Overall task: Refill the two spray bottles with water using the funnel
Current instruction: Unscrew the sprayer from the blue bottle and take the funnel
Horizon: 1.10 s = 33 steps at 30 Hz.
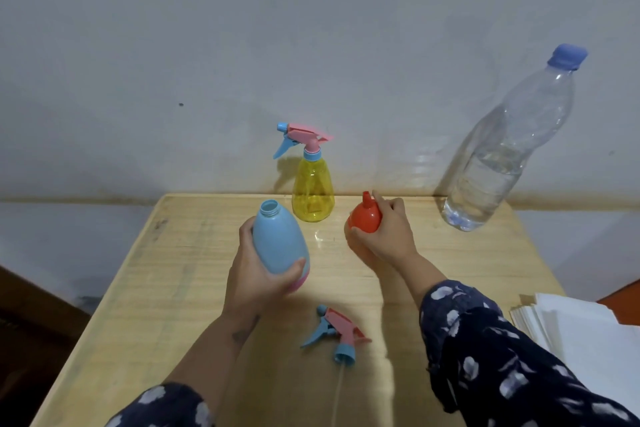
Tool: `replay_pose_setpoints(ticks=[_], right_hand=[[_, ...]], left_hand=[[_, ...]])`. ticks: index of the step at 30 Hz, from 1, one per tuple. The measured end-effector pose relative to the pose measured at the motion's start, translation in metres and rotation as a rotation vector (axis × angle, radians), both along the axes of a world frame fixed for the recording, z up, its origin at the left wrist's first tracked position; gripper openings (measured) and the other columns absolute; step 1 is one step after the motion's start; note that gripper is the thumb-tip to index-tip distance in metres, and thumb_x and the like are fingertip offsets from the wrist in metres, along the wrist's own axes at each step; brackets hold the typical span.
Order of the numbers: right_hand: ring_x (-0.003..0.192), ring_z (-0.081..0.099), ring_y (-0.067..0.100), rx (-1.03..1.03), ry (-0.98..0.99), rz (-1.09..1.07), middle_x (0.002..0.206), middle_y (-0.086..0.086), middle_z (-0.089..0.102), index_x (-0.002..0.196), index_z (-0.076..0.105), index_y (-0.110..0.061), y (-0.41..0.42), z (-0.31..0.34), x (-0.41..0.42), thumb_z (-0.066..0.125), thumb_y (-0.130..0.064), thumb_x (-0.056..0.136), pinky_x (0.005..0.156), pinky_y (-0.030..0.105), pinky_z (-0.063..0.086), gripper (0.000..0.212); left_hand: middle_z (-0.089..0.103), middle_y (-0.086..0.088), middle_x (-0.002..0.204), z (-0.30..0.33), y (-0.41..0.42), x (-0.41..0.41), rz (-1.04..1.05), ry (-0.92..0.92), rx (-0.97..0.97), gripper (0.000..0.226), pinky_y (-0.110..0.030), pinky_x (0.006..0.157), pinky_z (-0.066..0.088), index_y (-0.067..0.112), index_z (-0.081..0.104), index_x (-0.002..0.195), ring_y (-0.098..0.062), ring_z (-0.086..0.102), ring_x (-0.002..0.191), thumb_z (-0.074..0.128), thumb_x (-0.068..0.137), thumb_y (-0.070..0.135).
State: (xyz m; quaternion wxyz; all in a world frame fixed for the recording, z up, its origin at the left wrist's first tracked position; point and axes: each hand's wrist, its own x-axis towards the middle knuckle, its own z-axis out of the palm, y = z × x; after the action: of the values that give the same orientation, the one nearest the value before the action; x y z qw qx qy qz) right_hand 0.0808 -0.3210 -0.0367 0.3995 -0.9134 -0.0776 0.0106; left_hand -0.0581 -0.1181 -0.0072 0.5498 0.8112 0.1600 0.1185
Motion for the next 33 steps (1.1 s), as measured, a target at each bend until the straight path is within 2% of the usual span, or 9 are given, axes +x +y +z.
replay_pose_setpoints(ticks=[3,6,8,15,20,24,26,29,33], right_hand=[[0.111,0.054,0.022,0.042,-0.038,0.027,0.124,0.003,0.044,0.141,0.030,-0.024,0.001,0.024,0.001,0.081,-0.032,0.067,0.092,0.033,0.046,0.091],[0.097,0.057,0.021,0.065,-0.091,0.049,0.110,-0.004,0.049,0.114,0.033,-0.028,0.003,0.047,-0.004,0.085,-0.031,0.063,0.078,0.029,0.043,0.073],[0.095,0.058,0.021,0.075,-0.144,0.069,0.106,-0.004,0.053,0.107,0.038,-0.031,0.007,0.059,-0.009,0.086,-0.033,0.062,0.076,0.029,0.045,0.066],[0.100,0.056,0.018,0.115,-0.245,0.156,0.104,-0.002,0.063,0.110,0.058,-0.040,0.027,0.097,-0.030,0.081,-0.047,0.060,0.091,0.036,0.046,0.055],[0.091,0.059,0.014,0.203,-0.099,0.215,0.100,0.000,0.058,0.110,0.048,-0.036,0.040,0.118,-0.057,0.085,-0.033,0.066,0.076,0.022,0.045,0.058],[0.091,0.060,0.020,0.204,-0.054,0.236,0.096,-0.004,0.055,0.103,0.045,-0.027,0.048,0.126,-0.072,0.086,-0.026,0.066,0.075,0.033,0.052,0.055],[0.093,0.061,0.019,0.219,-0.044,0.253,0.100,-0.002,0.058,0.102,0.048,-0.029,0.049,0.130,-0.075,0.085,-0.025,0.066,0.078,0.034,0.053,0.052],[0.093,0.062,0.017,0.110,-0.061,0.308,0.101,-0.001,0.063,0.103,0.052,-0.032,0.048,0.138,-0.077,0.085,-0.028,0.066,0.079,0.031,0.052,0.050],[0.101,0.057,0.016,-0.147,-0.151,0.372,0.109,-0.001,0.060,0.105,0.054,-0.041,0.046,0.152,-0.073,0.084,-0.034,0.062,0.088,0.036,0.051,0.052]], left_hand=[[0.050,0.014,0.115,0.006,-0.004,0.001,0.009,-0.003,0.045,0.091,-0.027,0.074,0.053,0.052,0.022,0.123,-0.005,0.057,0.097,0.088,0.064,0.030],[0.052,0.015,0.115,0.014,-0.006,0.001,0.011,0.000,0.048,0.090,-0.029,0.074,0.053,0.056,0.022,0.121,-0.007,0.058,0.097,0.087,0.063,0.033],[0.052,0.017,0.113,0.020,-0.005,0.000,0.000,-0.001,0.059,0.088,-0.024,0.068,0.050,0.057,0.022,0.119,-0.007,0.058,0.096,0.086,0.063,0.034],[0.053,0.019,0.113,0.028,0.018,-0.006,-0.039,0.151,0.341,0.082,-0.023,0.056,0.040,0.048,0.030,0.127,-0.003,0.056,0.076,0.077,0.061,0.036],[0.048,0.016,0.117,0.026,0.035,-0.012,-0.068,0.218,0.414,0.085,-0.029,0.066,0.047,0.045,0.026,0.132,-0.017,0.056,0.089,0.076,0.063,0.038],[0.049,0.017,0.117,0.029,0.037,-0.014,-0.077,0.189,0.379,0.083,-0.026,0.058,0.040,0.044,0.027,0.132,-0.014,0.055,0.084,0.076,0.065,0.037],[0.050,0.017,0.116,0.030,0.036,-0.014,-0.087,0.168,0.374,0.083,-0.027,0.061,0.045,0.044,0.028,0.132,-0.016,0.057,0.086,0.076,0.065,0.038],[0.048,0.016,0.117,0.033,0.039,-0.015,-0.096,0.151,0.399,0.083,-0.031,0.067,0.048,0.045,0.026,0.131,-0.016,0.057,0.090,0.075,0.064,0.038],[0.047,0.016,0.120,0.034,0.048,-0.018,-0.084,0.144,0.480,0.081,-0.030,0.067,0.047,0.045,0.027,0.132,-0.015,0.055,0.092,0.073,0.066,0.040]])
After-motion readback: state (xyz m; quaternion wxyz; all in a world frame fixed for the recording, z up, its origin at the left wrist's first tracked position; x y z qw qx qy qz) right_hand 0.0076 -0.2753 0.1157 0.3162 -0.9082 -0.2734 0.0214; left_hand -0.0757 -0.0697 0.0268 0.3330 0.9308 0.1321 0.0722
